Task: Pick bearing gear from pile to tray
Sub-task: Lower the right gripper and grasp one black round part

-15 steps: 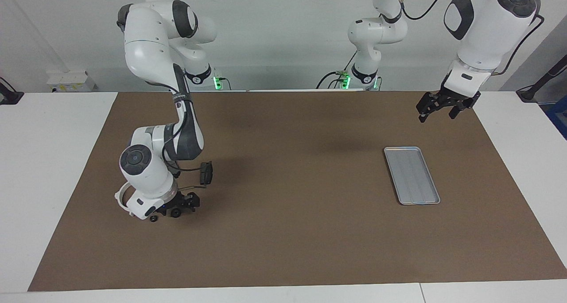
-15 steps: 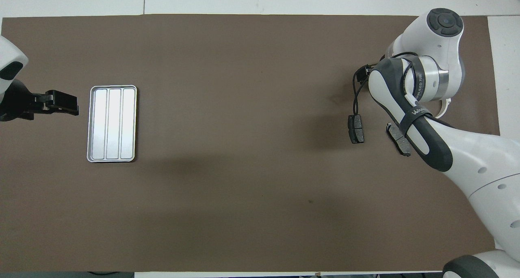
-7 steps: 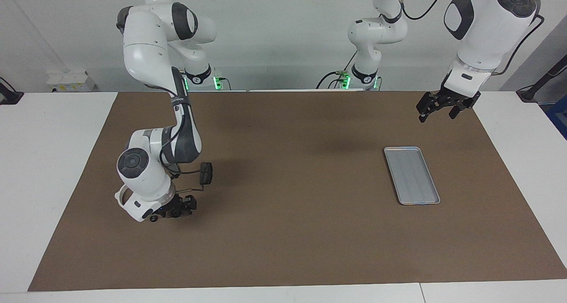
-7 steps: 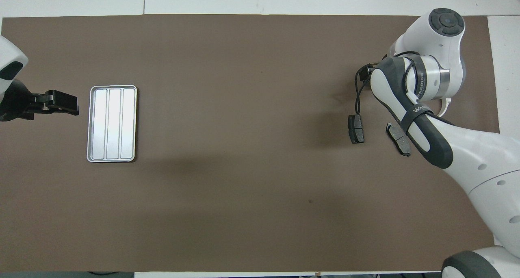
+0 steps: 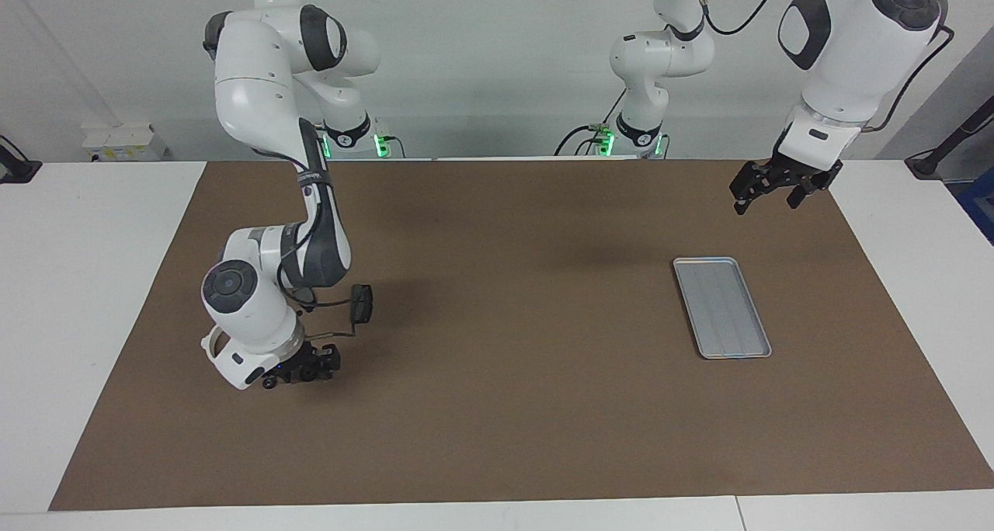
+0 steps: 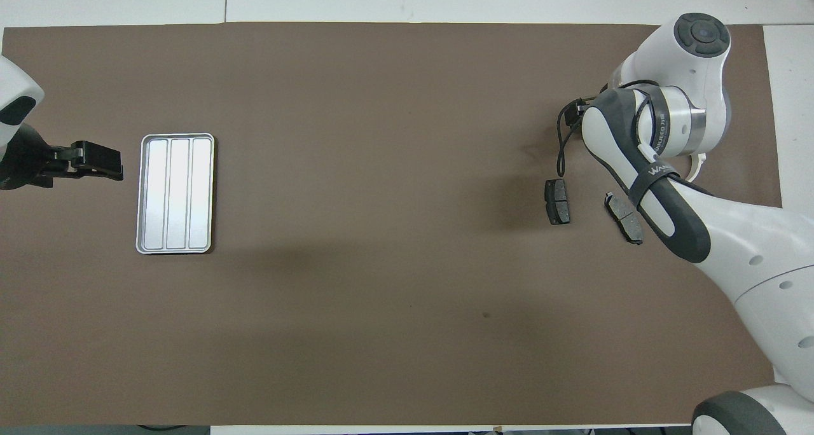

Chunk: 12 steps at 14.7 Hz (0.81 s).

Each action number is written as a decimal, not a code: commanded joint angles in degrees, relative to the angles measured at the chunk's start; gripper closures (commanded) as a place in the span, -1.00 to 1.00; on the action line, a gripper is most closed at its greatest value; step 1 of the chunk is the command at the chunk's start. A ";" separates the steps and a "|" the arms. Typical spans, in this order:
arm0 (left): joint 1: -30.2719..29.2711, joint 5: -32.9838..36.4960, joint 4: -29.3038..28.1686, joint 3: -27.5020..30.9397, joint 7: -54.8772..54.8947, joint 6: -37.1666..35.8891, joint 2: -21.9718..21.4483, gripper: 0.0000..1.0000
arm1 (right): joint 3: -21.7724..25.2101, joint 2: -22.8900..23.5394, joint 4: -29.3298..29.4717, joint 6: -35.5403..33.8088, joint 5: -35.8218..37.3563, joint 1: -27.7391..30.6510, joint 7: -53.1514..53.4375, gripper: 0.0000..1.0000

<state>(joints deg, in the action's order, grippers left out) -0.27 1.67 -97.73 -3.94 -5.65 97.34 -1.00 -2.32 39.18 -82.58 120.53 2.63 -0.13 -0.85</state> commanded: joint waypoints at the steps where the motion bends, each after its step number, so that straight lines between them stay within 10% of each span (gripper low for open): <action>1: 0.36 -0.44 -0.27 0.34 0.55 -0.57 -0.76 -1.00 | -0.58 0.10 -1.17 0.93 0.89 0.83 1.29 -0.55; 12: 0.27 -0.44 -0.36 0.34 0.46 -0.57 -0.76 -1.00 | -0.58 -0.51 -2.49 -0.12 0.80 1.36 1.29 0.08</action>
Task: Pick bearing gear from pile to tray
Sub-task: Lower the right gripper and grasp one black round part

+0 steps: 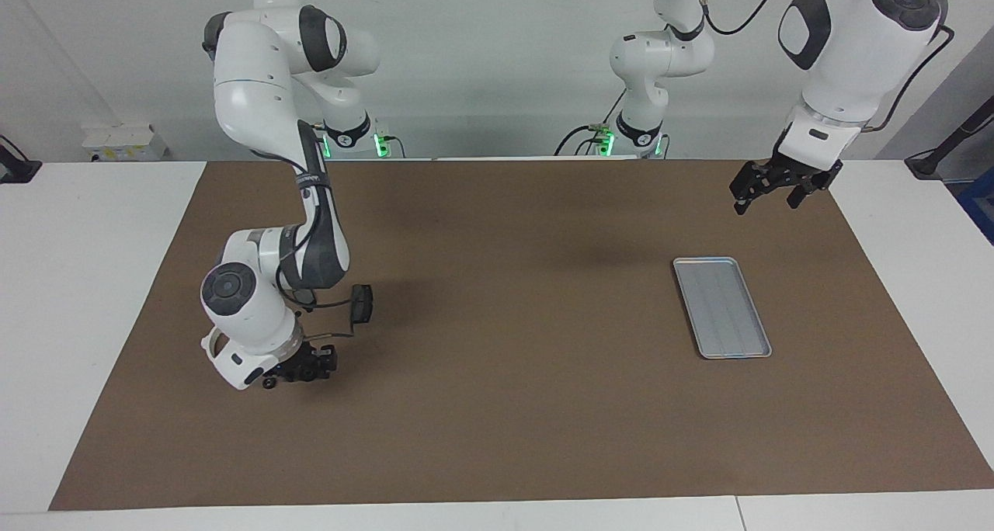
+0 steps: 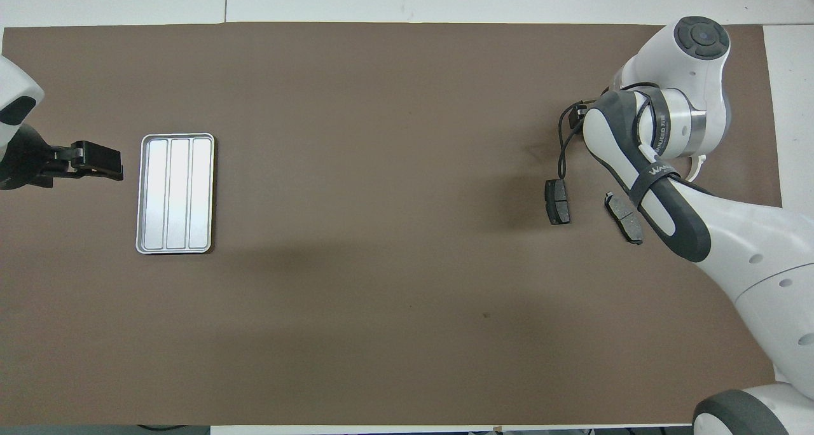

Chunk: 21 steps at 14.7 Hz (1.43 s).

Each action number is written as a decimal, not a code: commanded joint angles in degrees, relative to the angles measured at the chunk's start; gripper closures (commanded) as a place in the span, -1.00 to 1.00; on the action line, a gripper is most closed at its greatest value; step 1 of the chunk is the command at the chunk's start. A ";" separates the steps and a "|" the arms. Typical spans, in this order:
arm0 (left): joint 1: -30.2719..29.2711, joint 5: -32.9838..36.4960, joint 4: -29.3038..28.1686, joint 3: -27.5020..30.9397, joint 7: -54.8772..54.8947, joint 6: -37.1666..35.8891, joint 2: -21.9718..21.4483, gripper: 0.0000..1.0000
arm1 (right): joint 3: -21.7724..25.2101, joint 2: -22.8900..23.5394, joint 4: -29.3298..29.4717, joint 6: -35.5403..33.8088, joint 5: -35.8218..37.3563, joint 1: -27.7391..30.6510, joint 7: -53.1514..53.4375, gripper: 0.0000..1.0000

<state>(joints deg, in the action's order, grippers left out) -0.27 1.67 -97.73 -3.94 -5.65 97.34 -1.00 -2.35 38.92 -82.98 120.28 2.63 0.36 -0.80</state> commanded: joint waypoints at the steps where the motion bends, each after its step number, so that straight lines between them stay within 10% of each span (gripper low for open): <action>1: 0.27 -0.44 -0.27 0.34 0.55 -0.57 -0.76 -1.00 | -0.55 -0.34 -2.18 0.13 0.80 0.87 1.24 0.23; 10: 0.36 -0.44 -0.27 0.34 0.55 -0.57 -0.76 -1.00 | -0.55 -1.31 -3.60 -0.74 0.71 1.13 1.33 1.00; 21: 0.36 -0.44 -0.27 0.34 0.55 -0.57 -0.76 -1.00 | -6.16 -12.54 2.30 -18.85 -3.06 -1.50 14.81 1.00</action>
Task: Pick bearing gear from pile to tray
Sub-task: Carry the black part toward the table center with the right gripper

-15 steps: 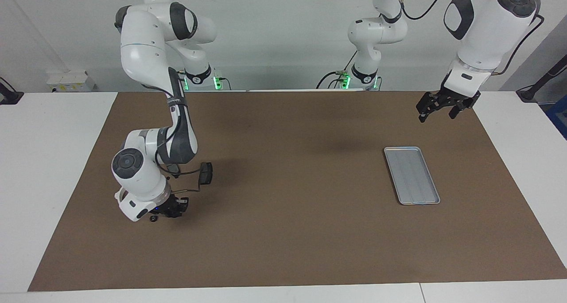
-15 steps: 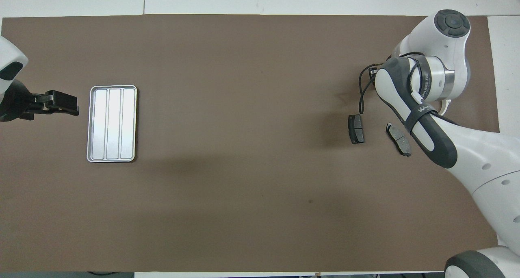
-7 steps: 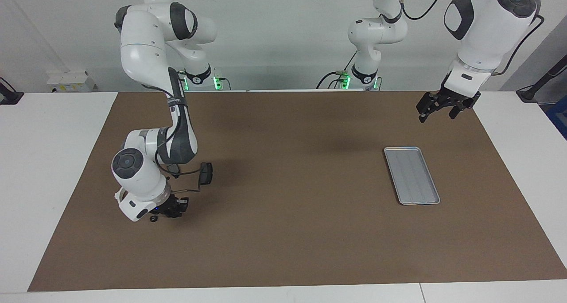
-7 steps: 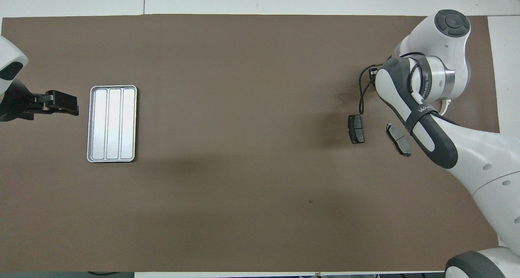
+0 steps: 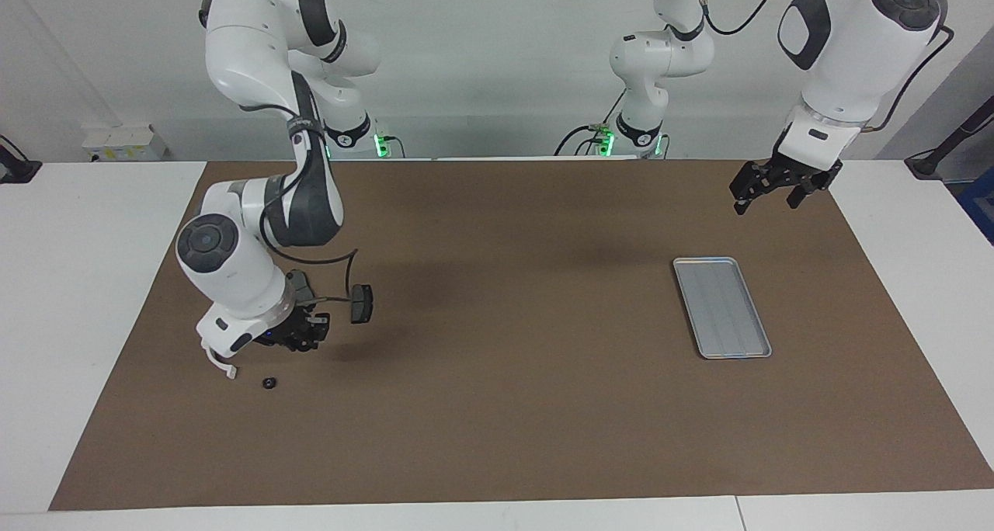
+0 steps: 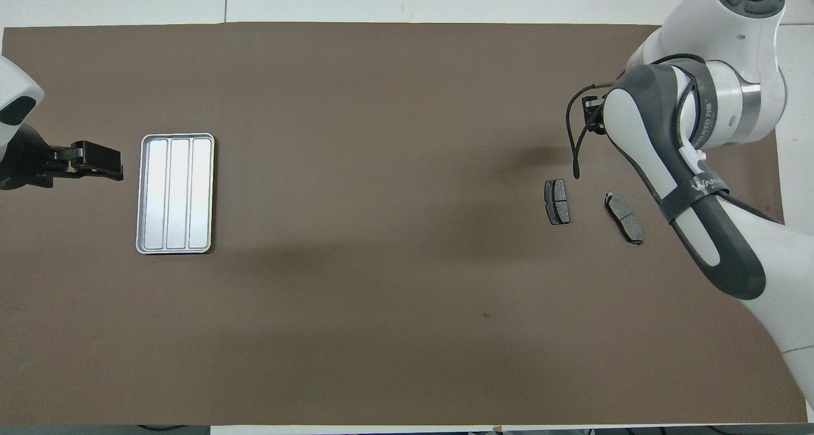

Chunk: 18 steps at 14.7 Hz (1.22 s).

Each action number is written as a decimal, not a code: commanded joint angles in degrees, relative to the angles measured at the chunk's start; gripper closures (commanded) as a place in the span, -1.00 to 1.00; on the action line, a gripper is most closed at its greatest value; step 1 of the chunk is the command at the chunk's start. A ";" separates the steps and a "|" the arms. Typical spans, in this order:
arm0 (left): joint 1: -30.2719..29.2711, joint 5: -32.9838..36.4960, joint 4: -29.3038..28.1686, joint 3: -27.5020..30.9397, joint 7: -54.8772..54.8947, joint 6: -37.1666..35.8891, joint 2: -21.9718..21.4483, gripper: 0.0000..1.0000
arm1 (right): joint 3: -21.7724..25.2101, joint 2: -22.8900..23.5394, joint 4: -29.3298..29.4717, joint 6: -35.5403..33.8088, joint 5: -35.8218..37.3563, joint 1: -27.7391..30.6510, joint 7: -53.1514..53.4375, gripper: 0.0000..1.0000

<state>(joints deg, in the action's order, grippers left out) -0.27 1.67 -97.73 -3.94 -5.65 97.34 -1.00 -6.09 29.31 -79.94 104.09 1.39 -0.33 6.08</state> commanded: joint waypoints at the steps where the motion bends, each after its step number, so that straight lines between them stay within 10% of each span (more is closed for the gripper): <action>1: 0.36 -0.44 -0.27 0.34 0.55 -0.57 -0.76 -1.00 | -3.56 -3.81 -0.57 -4.23 -2.27 -2.73 14.07 1.00; 8: 0.36 -0.44 -0.27 0.34 0.55 -0.57 -0.76 -1.00 | -5.95 -3.82 4.53 -5.31 -2.80 -19.25 55.66 1.00; 18: 0.36 -0.44 -0.36 0.34 0.55 -0.57 -0.76 -1.00 | -5.51 7.07 4.53 6.20 4.93 -33.33 77.32 1.00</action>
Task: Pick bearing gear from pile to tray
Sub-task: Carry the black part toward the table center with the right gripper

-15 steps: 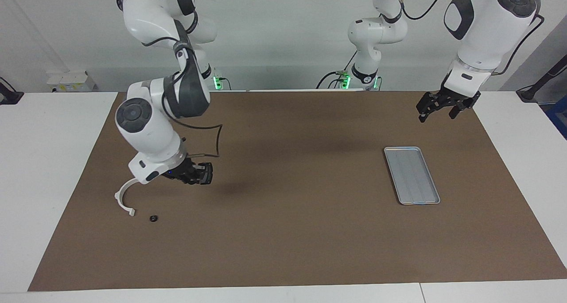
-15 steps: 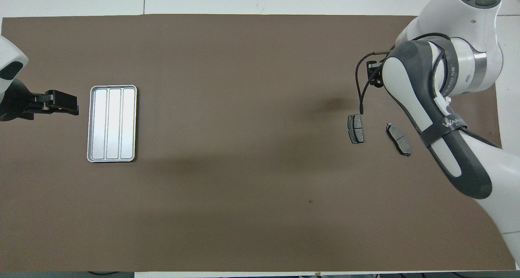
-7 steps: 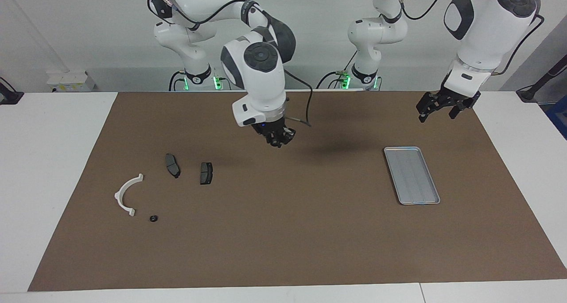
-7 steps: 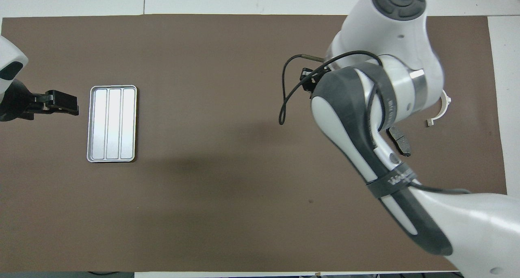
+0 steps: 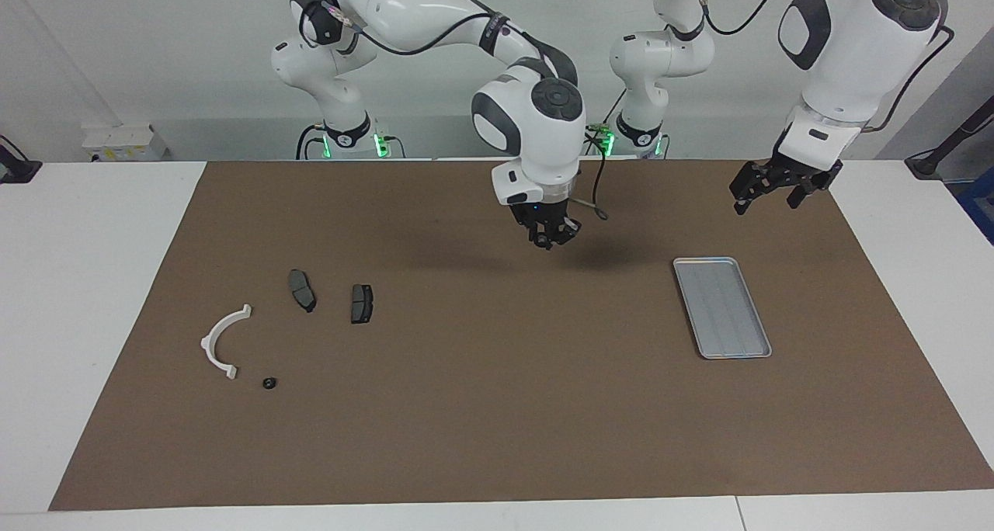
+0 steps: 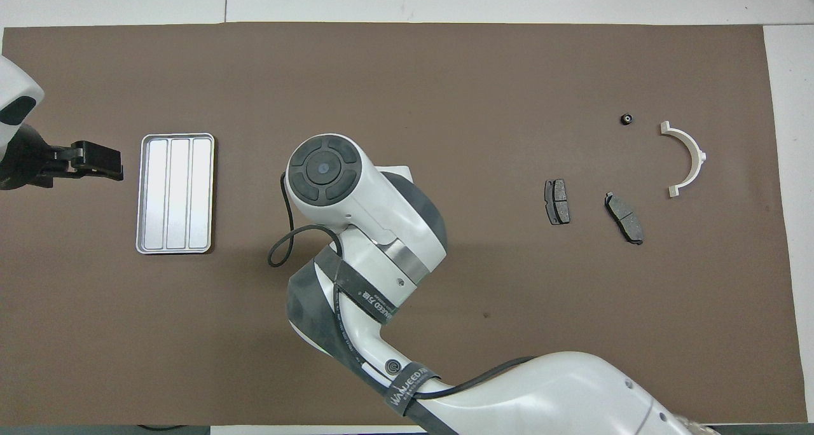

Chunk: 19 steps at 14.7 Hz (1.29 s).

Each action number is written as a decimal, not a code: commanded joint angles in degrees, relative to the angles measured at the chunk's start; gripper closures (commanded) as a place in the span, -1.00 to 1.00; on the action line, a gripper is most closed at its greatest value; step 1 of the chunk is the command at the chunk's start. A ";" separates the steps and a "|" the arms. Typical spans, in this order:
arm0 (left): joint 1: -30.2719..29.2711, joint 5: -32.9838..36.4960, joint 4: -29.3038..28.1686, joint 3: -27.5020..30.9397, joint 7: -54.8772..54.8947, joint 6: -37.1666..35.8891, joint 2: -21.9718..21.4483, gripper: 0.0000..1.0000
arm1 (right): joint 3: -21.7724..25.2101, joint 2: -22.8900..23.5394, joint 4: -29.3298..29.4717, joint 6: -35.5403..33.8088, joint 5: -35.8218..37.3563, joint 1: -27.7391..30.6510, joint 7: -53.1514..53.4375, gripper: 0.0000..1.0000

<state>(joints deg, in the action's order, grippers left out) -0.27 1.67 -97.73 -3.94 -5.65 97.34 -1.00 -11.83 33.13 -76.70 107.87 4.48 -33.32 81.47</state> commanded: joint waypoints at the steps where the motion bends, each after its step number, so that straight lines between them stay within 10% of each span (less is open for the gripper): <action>1: 0.36 -0.44 -0.27 0.34 0.55 -0.57 -0.76 -1.00 | 0.23 4.13 1.29 2.96 1.85 -0.51 2.11 1.00; 18: 0.36 -0.44 -0.27 0.34 0.55 -0.57 -0.76 -1.00 | 0.41 7.74 -4.59 17.20 4.92 -0.08 2.29 1.00; 19: 0.36 -0.44 -0.36 0.34 0.55 -0.57 -0.76 -1.00 | 0.41 7.74 -4.51 16.68 4.92 -0.07 2.29 0.34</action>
<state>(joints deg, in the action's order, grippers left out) -0.27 1.67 -97.73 -3.94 -5.65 97.34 -1.00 -11.06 41.29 -80.13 123.65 7.73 -33.89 82.68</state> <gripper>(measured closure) 0.000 0.652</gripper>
